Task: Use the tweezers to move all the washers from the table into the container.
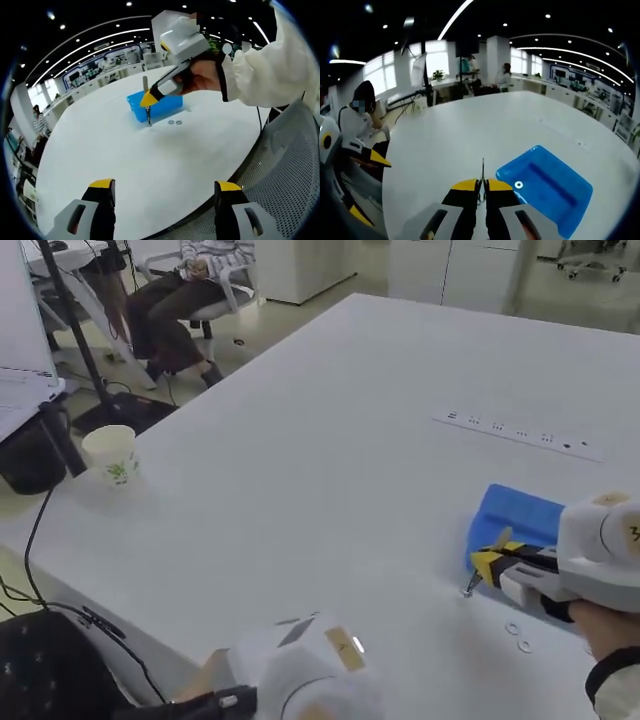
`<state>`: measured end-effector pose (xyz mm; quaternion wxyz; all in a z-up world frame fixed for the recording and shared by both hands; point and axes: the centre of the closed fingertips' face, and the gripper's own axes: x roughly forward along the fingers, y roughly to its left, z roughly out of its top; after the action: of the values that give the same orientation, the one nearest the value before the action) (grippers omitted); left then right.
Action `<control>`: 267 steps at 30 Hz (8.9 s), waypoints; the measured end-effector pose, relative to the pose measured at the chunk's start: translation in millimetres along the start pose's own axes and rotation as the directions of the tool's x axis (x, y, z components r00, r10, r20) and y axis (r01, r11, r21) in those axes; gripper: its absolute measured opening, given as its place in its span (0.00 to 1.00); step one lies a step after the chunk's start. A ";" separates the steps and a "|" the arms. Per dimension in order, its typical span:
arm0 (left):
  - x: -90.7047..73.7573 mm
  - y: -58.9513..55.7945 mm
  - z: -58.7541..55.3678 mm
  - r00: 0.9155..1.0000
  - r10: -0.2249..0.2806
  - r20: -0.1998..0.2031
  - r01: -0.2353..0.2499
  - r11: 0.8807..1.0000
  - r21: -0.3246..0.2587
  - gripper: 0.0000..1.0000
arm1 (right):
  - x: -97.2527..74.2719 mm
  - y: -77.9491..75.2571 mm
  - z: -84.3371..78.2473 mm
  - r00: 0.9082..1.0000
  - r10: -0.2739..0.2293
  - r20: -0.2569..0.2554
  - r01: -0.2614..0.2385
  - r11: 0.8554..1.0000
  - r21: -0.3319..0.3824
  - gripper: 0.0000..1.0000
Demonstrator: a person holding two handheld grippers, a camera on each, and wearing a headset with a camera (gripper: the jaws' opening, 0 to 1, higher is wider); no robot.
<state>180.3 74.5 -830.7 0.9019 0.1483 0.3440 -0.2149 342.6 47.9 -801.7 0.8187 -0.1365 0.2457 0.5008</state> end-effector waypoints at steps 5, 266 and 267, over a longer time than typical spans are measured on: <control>-0.3 0.1 0.1 1.000 0.001 0.002 -0.001 1.000 0.002 0.82 | -10.0 3.5 6.0 1.000 0.005 0.002 -0.005 1.000 0.003 0.01; -3.3 0.1 -3.8 1.000 0.021 -0.021 -0.021 1.000 0.012 0.89 | -34.0 -30.2 -49.7 0.990 -0.114 -0.087 0.123 0.985 0.117 0.01; -3.5 1.3 -3.1 1.000 0.027 -0.016 -0.026 1.000 0.011 0.89 | -34.0 -30.7 -49.8 0.989 -0.115 -0.089 0.125 0.985 0.120 0.01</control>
<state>176.8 77.9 -830.4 0.9010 0.1595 0.3482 -0.2036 343.7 -15.2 -826.0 0.8437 -0.1199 0.3010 0.4280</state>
